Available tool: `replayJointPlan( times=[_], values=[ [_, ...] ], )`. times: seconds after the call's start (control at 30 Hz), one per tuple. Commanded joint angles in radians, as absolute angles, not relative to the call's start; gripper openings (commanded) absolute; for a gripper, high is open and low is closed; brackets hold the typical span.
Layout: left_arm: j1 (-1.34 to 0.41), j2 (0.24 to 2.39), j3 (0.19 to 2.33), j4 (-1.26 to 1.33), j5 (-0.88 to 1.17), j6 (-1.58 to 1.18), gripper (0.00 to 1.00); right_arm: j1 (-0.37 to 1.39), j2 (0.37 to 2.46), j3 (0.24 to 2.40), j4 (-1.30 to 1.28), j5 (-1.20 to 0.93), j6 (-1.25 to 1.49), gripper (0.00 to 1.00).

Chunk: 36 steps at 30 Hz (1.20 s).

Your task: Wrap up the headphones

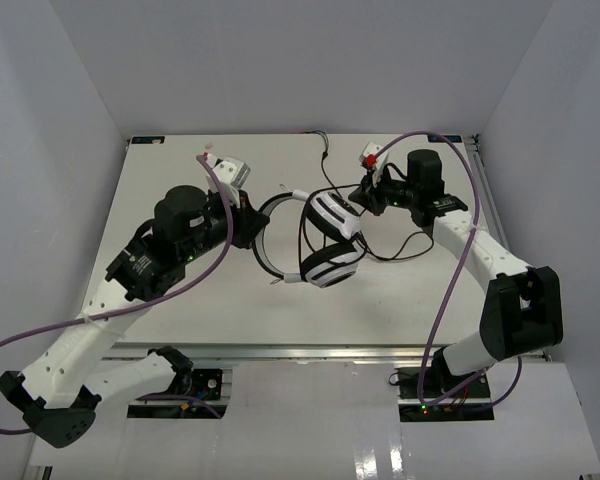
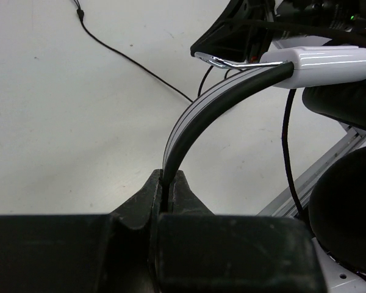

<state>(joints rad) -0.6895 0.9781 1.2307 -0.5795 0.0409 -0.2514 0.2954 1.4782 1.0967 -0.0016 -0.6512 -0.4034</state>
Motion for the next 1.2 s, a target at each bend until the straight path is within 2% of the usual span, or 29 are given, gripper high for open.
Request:
replayJointPlan(
  times=[0.0,0.2,0.37,0.47,0.6,0.73,0.9,1.17],
  values=[
    [-0.692,0.955,1.311,-0.537,0.091,-0.307,0.0,0.284,1.484,1.09,0.036,-0.718,-0.362,0.09],
    [-0.692,0.965,1.363,-0.517,0.072,-0.327,0.0,0.284,1.478,1.065,0.054,-0.793,-0.324,0.12],
    [-0.692,0.979,1.402,-0.457,0.021,-0.35,0.0,0.285,1.465,1.024,0.121,-1.015,-0.251,0.2],
    [-0.692,1.01,1.433,-0.401,-0.036,-0.366,0.0,0.295,1.447,0.963,0.281,-1.145,-0.114,0.27],
    [-0.691,1.068,1.488,-0.332,-0.06,-0.378,0.0,0.333,1.416,0.904,0.426,-1.203,0.002,0.36],
    [-0.691,1.122,1.548,-0.297,-0.079,-0.38,0.0,0.391,1.397,0.838,0.74,-1.255,0.249,0.42],
    [-0.69,1.163,1.602,-0.246,-0.139,-0.376,0.0,0.456,1.382,0.759,1.015,-1.255,0.435,0.53],
    [-0.69,1.246,1.739,-0.289,-0.152,-0.39,0.0,0.575,1.374,0.701,1.283,-1.263,0.583,0.62]
  ],
)
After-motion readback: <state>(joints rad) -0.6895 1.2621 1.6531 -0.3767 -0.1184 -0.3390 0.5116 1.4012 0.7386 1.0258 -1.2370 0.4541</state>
